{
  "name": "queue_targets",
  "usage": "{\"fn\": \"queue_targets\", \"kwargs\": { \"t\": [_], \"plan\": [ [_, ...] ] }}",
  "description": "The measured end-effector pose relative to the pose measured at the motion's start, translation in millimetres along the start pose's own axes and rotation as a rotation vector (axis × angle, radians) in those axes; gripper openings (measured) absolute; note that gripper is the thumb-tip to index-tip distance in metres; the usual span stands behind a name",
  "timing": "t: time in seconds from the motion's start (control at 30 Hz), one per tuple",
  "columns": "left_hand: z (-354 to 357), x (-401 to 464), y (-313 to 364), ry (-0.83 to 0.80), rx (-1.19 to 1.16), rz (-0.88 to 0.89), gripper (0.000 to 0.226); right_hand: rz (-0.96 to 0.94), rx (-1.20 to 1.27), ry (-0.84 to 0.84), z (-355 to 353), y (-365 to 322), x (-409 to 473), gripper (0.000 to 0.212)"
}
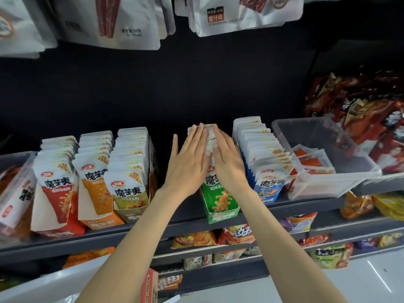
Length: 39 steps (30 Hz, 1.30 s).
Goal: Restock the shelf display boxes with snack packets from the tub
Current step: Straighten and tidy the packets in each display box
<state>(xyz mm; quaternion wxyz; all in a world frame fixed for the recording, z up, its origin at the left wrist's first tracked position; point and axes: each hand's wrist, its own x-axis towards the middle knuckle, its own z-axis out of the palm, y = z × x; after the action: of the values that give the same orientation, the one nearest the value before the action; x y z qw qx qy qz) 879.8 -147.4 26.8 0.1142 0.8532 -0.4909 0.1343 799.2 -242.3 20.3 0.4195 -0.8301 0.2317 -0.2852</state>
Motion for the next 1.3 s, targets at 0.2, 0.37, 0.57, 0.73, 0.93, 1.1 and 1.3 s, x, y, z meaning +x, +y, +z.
{"fn": "queue_targets", "kwargs": {
  "t": [0.2,0.37,0.57,0.73,0.93,1.1,1.3],
  "plan": [
    [-1.0,9.2,-4.8,-0.038,0.052,-0.004,0.064,0.178,0.239,-0.038,0.0,9.0,-24.5,0.049],
    [-3.1,14.1,-7.6,-0.072,0.025,-0.023,0.071,0.171,0.228,-0.015,2.5,10.2,-25.3,0.045],
    [-9.3,12.6,-6.2,-0.096,0.068,0.0,0.065,0.157,0.222,0.004,-3.9,6.4,-34.0,0.05],
    [-24.3,8.6,2.6,-0.011,0.135,0.132,0.058,0.155,0.234,0.004,-2.3,10.8,-57.7,0.048],
    [-18.3,15.4,33.4,-0.168,0.085,0.085,0.059,0.047,0.081,0.047,2.5,13.5,-56.9,0.043],
    [-3.8,20.0,31.7,-0.157,0.109,0.025,0.055,0.023,0.029,0.048,4.0,20.1,-56.3,0.046],
    [-2.6,1.6,24.8,0.243,-0.54,-0.084,0.056,0.125,0.16,-0.054,-9.1,9.1,-57.5,0.052]
  ]
}}
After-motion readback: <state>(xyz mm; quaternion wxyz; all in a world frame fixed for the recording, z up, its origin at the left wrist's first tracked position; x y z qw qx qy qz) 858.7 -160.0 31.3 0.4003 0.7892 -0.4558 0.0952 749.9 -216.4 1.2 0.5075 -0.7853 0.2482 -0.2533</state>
